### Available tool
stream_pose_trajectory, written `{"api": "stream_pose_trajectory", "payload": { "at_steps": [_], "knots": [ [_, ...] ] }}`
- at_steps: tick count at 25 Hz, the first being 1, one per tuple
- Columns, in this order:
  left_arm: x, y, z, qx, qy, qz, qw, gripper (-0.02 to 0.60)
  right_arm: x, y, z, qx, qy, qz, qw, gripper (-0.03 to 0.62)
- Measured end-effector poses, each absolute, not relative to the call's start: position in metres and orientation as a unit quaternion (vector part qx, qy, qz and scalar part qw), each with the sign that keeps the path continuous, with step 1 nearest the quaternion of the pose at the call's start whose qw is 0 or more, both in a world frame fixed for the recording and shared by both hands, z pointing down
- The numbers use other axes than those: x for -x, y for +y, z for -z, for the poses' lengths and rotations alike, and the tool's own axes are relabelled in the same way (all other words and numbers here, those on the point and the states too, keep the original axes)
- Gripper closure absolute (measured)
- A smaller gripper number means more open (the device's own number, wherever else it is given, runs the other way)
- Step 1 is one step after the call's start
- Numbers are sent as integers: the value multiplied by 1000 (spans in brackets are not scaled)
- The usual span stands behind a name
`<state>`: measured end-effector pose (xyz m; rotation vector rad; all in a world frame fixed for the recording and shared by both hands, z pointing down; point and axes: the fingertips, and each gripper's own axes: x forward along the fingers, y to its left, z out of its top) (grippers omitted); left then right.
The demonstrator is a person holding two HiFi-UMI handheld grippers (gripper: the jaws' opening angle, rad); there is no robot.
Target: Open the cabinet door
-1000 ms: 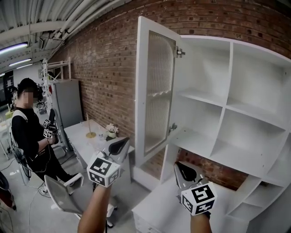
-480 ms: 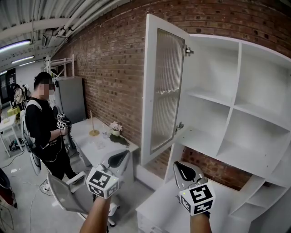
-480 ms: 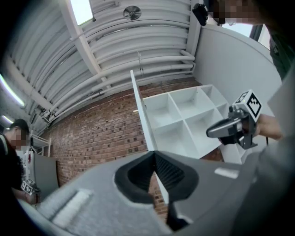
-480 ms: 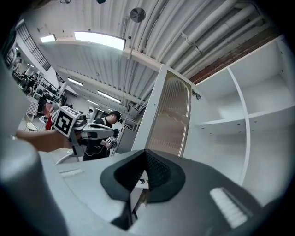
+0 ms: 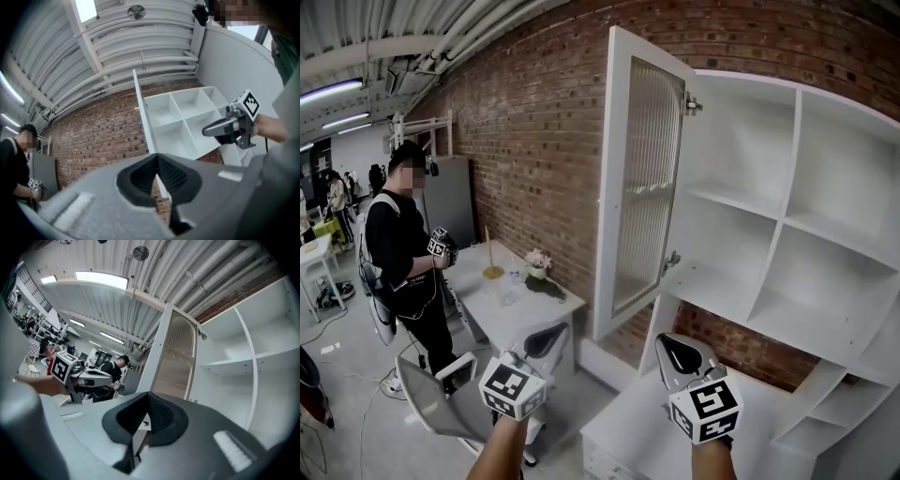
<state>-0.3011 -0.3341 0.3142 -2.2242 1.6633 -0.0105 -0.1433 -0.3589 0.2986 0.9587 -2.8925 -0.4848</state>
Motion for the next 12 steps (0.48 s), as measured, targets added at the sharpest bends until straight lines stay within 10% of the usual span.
{"api": "stream_pose_trajectory", "payload": {
  "at_steps": [12],
  "knots": [
    [303,-323,-331,796,581,4,172,580,152,-349,-302,-313,-936,156,34,589]
  ]
}}
